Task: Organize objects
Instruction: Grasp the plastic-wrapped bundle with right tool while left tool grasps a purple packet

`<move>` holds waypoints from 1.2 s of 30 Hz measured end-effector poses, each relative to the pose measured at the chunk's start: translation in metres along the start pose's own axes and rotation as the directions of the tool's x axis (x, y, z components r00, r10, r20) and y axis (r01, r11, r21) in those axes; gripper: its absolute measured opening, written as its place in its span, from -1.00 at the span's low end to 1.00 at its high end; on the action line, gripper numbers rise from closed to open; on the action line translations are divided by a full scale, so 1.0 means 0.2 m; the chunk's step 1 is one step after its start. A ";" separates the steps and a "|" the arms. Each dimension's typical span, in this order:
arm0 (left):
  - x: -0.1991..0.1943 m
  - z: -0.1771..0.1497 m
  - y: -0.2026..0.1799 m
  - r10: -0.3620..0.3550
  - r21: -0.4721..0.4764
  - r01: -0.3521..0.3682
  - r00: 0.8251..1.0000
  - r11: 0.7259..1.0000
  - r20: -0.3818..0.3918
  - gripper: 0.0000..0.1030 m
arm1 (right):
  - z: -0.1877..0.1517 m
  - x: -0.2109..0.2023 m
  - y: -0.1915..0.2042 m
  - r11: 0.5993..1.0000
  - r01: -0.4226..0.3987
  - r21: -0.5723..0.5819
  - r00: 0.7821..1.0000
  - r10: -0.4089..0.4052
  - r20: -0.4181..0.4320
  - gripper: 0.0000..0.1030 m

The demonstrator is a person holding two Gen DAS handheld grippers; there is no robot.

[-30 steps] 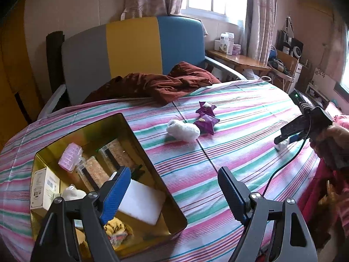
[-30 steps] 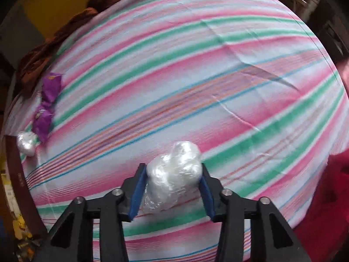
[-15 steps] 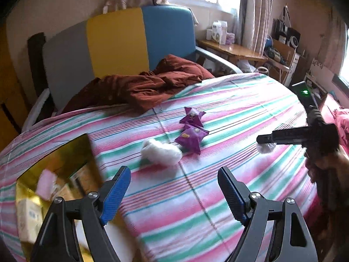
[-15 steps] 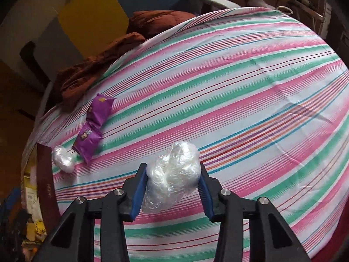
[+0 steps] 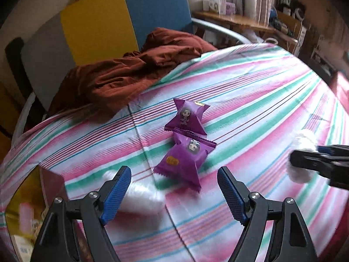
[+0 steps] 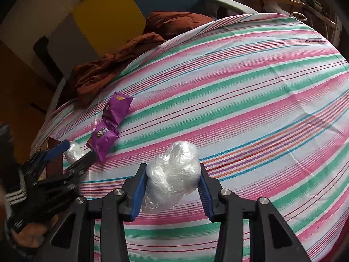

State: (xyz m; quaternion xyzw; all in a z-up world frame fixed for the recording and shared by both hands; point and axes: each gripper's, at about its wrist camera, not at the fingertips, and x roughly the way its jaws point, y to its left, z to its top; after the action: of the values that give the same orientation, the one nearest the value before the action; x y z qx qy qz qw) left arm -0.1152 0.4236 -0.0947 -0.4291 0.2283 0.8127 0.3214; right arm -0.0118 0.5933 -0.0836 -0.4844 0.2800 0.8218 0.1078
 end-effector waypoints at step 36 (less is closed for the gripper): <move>-0.26 -0.47 -0.18 -0.109 -0.048 0.109 0.994 0.993 -0.007 -0.21 | -0.01 0.02 0.08 0.996 -0.016 -0.086 1.000 0.016 -0.010 -0.14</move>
State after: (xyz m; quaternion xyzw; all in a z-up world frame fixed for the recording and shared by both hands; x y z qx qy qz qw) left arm -0.0158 0.3709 -0.1027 -0.4523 0.1868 0.7970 0.3539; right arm -0.0194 0.5788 -0.0827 -0.4900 0.2485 0.8318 0.0789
